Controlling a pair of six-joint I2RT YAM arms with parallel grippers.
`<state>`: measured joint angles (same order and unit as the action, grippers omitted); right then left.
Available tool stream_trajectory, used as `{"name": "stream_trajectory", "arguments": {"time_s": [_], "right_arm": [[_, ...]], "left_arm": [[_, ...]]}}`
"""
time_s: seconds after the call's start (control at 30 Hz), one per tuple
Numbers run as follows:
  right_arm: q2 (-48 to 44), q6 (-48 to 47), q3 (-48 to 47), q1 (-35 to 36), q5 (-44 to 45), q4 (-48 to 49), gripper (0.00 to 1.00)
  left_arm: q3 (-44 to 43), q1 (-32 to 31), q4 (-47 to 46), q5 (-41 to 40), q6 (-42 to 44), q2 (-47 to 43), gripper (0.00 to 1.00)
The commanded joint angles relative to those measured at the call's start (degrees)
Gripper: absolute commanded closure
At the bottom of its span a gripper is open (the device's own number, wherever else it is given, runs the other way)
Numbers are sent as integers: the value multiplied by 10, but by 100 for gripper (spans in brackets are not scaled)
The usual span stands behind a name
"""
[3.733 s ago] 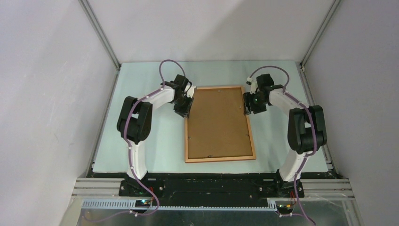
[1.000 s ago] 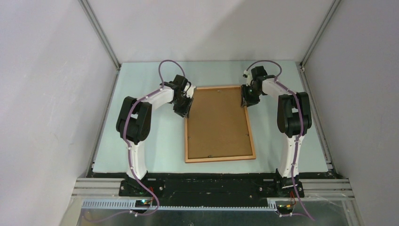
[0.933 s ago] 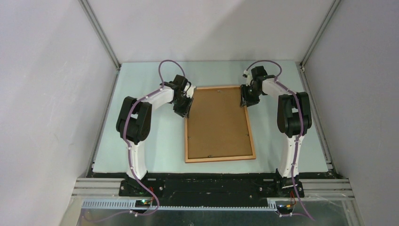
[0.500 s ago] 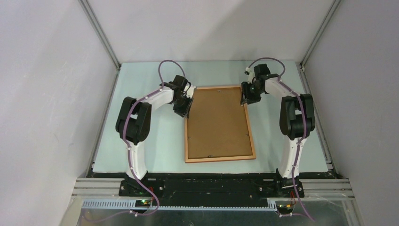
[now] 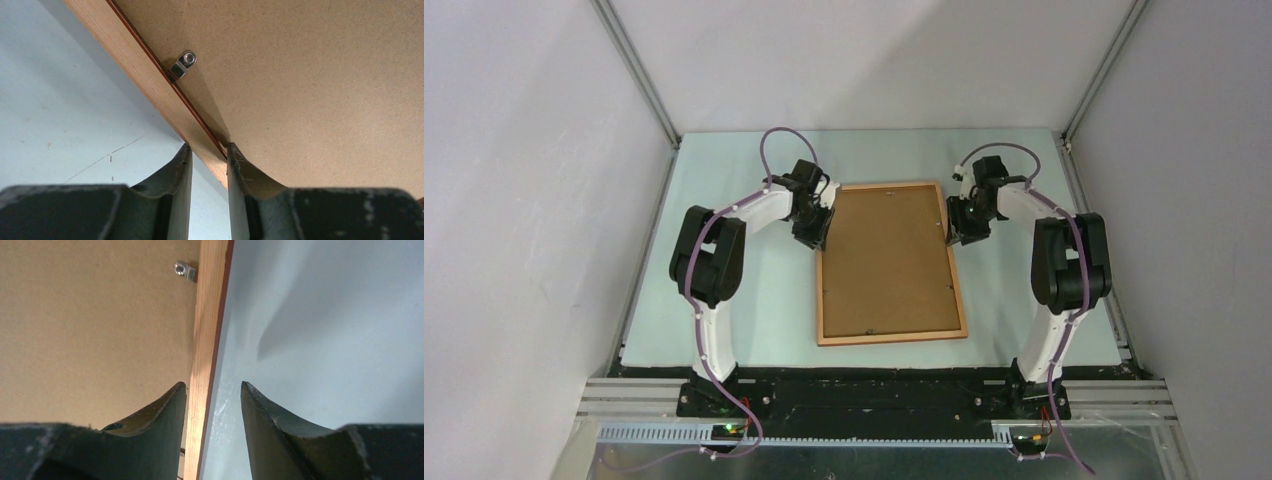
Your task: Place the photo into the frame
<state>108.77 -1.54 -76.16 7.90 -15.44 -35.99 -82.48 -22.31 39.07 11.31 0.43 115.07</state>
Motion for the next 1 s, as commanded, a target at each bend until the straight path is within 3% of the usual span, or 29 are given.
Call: {"name": "stream_trajectory", "arguments": {"time_s": [0.0, 0.97], "right_arm": [[-37, -12, 12, -5, -5, 2, 52], [-1, -3, 27, 15, -13, 18, 54]], "left_arm": [[6, 0, 15, 19, 30, -16, 100], [7, 0, 15, 20, 29, -20, 100]]}}
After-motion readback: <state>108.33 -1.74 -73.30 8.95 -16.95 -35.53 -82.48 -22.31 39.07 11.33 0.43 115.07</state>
